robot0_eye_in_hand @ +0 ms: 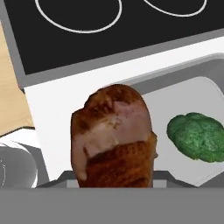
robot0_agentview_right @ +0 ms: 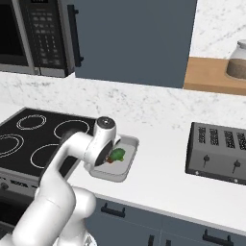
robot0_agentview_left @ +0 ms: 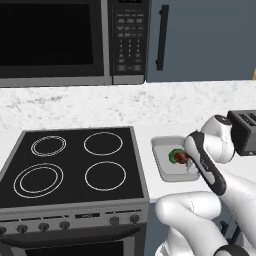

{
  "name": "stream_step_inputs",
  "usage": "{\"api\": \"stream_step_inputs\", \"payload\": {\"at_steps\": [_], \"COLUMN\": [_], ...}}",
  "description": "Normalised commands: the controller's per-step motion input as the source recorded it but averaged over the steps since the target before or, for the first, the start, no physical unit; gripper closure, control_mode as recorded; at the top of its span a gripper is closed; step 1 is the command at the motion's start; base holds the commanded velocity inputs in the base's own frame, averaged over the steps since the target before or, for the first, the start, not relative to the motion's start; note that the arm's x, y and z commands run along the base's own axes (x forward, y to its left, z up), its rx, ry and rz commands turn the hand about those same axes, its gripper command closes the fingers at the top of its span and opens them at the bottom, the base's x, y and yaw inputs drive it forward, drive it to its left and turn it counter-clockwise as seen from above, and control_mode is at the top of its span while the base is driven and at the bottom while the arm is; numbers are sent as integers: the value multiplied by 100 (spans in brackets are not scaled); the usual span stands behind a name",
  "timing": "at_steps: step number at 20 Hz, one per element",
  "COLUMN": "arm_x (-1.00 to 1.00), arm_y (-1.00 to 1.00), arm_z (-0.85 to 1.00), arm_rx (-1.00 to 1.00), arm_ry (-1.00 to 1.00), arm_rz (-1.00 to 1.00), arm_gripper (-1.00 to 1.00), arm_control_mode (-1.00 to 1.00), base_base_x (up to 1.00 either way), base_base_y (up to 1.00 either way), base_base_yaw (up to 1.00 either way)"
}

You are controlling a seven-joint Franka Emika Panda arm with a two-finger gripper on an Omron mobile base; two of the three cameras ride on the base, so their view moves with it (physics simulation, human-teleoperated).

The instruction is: Place one broccoli and one chicken drumstick in each tupperware on the nearby counter, to pack two identical lunches.

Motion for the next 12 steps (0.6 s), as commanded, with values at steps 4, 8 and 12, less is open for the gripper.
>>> {"api": "stream_step_inputs", "payload": {"at_steps": [4,8,12], "arm_x": [16,21,23], "arm_y": [-5,-1,0], "arm_z": [-31,-41,-24], "arm_rx": [0,0,0], "arm_ry": [0,0,0], "arm_rz": [0,0,0], "arm_gripper": [100,100,100], "arm_control_mode": [-100,-100,-100], "base_base_x": [0,0,0], "base_base_y": [0,0,0], "base_base_yaw": [0,0,0]}}
